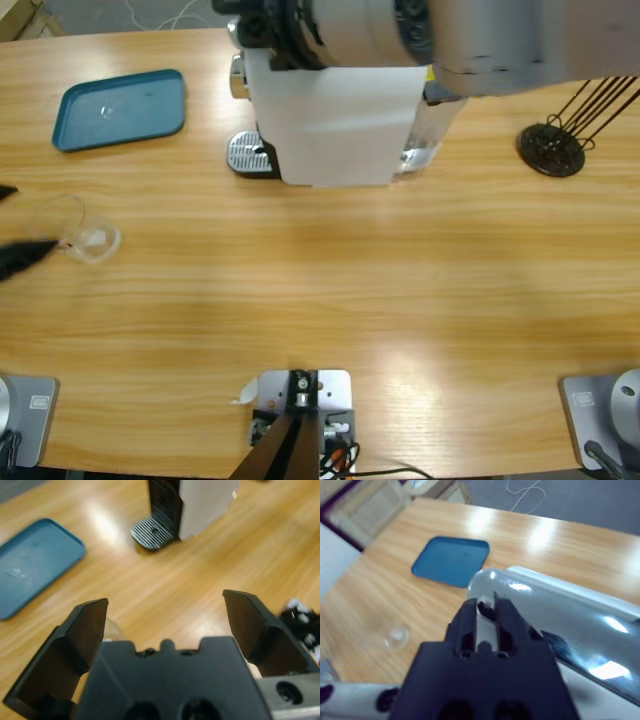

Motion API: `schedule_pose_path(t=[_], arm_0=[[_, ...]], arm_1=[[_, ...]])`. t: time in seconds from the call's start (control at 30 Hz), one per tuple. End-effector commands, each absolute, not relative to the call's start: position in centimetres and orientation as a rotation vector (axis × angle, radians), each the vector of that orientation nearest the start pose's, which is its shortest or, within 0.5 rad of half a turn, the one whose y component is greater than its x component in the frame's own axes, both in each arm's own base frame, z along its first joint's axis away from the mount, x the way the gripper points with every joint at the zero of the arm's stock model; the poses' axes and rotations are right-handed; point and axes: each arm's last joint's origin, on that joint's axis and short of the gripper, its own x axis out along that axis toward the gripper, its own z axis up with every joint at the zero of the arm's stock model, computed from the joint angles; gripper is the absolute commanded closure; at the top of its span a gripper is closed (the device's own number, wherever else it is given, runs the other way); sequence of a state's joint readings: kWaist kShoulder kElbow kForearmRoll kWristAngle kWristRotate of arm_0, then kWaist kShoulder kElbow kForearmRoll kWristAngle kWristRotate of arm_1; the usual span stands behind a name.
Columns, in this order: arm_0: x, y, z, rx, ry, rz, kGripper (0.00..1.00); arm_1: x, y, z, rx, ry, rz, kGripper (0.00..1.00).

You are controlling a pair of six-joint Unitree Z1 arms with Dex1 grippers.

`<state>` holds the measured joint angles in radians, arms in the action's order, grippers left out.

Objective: Pour coffee

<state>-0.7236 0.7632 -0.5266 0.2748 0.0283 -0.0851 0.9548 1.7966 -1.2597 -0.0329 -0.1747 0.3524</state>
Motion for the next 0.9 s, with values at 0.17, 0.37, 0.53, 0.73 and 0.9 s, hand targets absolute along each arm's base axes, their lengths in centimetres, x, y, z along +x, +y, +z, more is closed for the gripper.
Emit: schedule_pose_path(t=[0.17,0.37,0.53,0.73,0.9], arm_0=[[8.8,-5.3,30.8,0.071,0.668,-0.325,0.004],[10.7,-7.2,28.3,0.015,0.829,-0.215,0.004],[11.1,-7.8,28.3,0.03,0.894,-0.131,0.009],[11.2,-8.0,26.1,-0.019,1.002,-0.03,0.009],[11.4,-8.4,25.6,-0.001,1.014,-0.032,0.009]], arm_1=[[14.6,19.3,39.2,-0.071,0.485,0.7,0.0],[11.7,15.2,35.1,-0.09,0.582,0.674,0.0],[10.5,13.6,32.0,-0.071,0.648,0.641,0.0],[10.3,13.3,30.9,-0.071,0.671,0.631,0.0],[10.7,13.8,30.5,-0.075,0.678,0.629,0.0]])
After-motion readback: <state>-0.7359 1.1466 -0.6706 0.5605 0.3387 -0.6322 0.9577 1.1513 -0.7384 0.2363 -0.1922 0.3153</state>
